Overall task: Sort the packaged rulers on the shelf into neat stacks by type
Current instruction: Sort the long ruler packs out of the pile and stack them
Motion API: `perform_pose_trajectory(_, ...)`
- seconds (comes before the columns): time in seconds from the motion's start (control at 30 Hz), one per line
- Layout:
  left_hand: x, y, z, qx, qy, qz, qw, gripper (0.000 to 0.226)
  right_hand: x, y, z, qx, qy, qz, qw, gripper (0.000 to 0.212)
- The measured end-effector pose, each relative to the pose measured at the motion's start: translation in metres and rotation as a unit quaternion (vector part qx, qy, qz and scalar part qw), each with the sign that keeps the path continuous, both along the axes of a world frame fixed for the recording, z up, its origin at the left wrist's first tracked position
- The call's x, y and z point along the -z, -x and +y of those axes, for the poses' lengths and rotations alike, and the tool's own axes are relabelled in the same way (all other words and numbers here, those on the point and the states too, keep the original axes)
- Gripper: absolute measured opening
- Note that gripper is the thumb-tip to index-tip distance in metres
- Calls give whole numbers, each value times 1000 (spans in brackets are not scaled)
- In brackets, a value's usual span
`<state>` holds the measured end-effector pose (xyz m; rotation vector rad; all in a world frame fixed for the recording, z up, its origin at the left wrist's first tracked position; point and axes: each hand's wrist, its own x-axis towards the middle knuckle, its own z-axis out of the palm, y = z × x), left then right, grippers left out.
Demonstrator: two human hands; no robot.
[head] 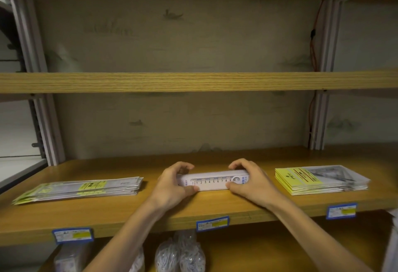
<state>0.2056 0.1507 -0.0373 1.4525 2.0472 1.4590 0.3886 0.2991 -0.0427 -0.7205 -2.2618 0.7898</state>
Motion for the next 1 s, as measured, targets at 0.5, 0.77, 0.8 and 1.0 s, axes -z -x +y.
perform_pose_trajectory(0.5,5,2,4,17,47,115,992,36,1,0,-1,-16,-15,-12,1000,34)
perform_pose_trajectory(0.77,-4,-1,-1,8,32,161,986,48,-19,-5,-2,-27,26,-21,999,30)
perform_pose_trajectory(0.8,-8,-1,-1,7,44,194,980,55,-26,-5,-1,-21,48,-25,998,30)
perform_pose_trajectory(1.0,-35,-7,4,-15,130,430,894,69,-78,-11,2,-12,212,-195,958,24)
